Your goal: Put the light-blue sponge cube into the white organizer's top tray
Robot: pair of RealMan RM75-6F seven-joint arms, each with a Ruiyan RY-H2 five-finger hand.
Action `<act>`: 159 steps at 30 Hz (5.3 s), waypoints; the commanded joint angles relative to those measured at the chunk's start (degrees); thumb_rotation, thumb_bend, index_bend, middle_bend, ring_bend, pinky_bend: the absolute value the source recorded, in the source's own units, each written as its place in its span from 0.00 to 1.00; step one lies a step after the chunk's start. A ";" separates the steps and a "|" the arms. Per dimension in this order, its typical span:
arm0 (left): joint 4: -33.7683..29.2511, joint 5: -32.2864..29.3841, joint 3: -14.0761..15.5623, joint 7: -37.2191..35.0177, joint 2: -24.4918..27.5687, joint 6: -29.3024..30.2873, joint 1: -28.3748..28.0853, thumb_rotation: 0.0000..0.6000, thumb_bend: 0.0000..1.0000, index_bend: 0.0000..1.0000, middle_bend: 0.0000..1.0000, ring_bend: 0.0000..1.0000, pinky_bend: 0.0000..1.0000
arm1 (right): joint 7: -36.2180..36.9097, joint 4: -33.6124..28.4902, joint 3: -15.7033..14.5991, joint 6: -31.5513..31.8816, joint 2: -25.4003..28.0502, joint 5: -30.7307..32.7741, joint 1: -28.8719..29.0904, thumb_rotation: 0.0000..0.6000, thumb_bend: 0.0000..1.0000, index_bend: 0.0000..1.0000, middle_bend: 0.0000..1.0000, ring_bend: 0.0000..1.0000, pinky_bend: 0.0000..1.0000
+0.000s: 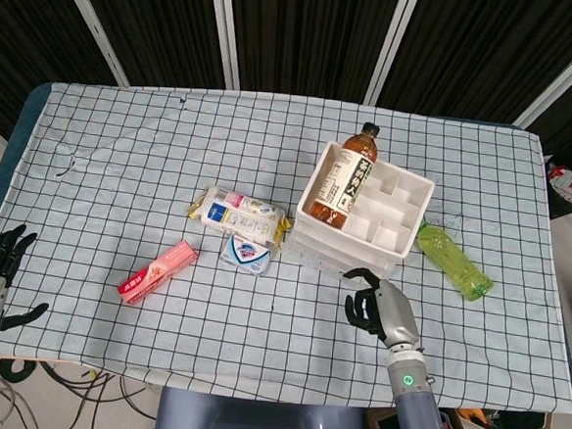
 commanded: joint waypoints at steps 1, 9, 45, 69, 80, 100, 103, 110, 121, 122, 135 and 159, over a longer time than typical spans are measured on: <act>0.01 0.00 0.00 -0.02 -0.02 0.01 0.00 1.00 0.05 0.00 0.00 0.00 0.00 | 0.00 -1.09 -0.94 0.11 0.42 -0.99 -0.39 1.00 0.50 0.38 0.80 0.84 0.80; 0.04 0.14 0.03 0.16 -0.13 0.12 0.03 1.00 0.05 0.00 0.00 0.00 0.00 | 0.88 -3.38 -4.18 0.40 1.23 -4.87 -2.01 1.00 0.49 0.34 0.80 0.84 0.80; -0.01 0.56 0.04 -0.23 -0.02 0.60 0.14 1.00 0.05 0.00 0.00 0.00 0.00 | 7.23 -6.30 -15.42 5.83 24.92 -26.11 -12.77 1.00 0.20 0.01 0.80 0.84 0.80; 0.09 0.65 0.01 -0.31 -0.27 0.33 -0.10 1.00 0.05 0.00 0.00 0.00 0.00 | 5.99 8.29 -15.03 -3.35 11.98 -14.78 -12.10 1.00 0.19 0.24 0.81 0.85 0.81; 0.02 0.55 0.11 -0.46 -0.19 0.08 -0.14 1.00 0.05 0.00 0.00 0.00 0.00 | 4.31 15.73 -11.52 -2.10 2.85 -11.40 -11.71 1.00 0.21 0.28 0.81 0.85 0.81; -0.12 -0.34 -0.09 -0.30 -0.34 -0.51 -0.25 1.00 0.05 0.00 0.00 0.00 0.00 | 4.20 27.32 -8.75 -3.38 -5.32 -9.68 -11.26 1.00 0.24 0.28 0.82 0.86 0.81; -0.17 -0.51 -0.17 -0.34 -0.33 -0.61 -0.29 1.00 0.05 0.00 0.00 0.00 0.00 | 4.10 28.27 -8.20 -3.72 -6.08 -9.30 -11.10 1.00 0.24 0.28 0.82 0.86 0.81; -0.28 -0.60 -0.18 -0.26 -0.29 -0.57 -0.24 1.00 0.05 0.00 0.00 0.00 0.00 | 3.83 30.53 -7.11 -4.47 -7.95 -8.16 -10.82 1.00 0.28 0.28 0.82 0.86 0.81; -0.33 -0.65 -0.23 -0.43 -0.27 -0.53 -0.23 1.00 0.05 0.00 0.00 0.00 0.00 | 3.09 31.60 -6.13 -5.15 -8.65 -6.46 -10.90 1.00 0.29 0.34 0.82 0.86 0.81; -0.32 -0.71 -0.24 -0.44 -0.28 -0.54 -0.21 1.00 0.05 0.00 0.00 0.00 0.00 | 3.08 31.60 -6.14 -5.21 -8.72 -6.34 -10.98 1.00 0.29 0.36 0.82 0.86 0.81; -0.41 -0.99 -0.30 -0.39 -0.26 -0.71 -0.23 1.00 0.06 0.00 0.00 0.00 0.00 | 5.56 29.08 -5.91 -5.03 -8.83 -7.82 -12.07 1.00 0.32 0.66 0.83 0.87 0.81; -0.43 -0.22 -0.33 -0.22 -0.53 0.11 -0.14 1.00 0.06 0.00 0.00 0.00 0.00 | 17.18 -1.50 -6.53 -7.18 24.75 -19.06 -18.36 1.00 0.33 0.68 0.83 0.87 0.81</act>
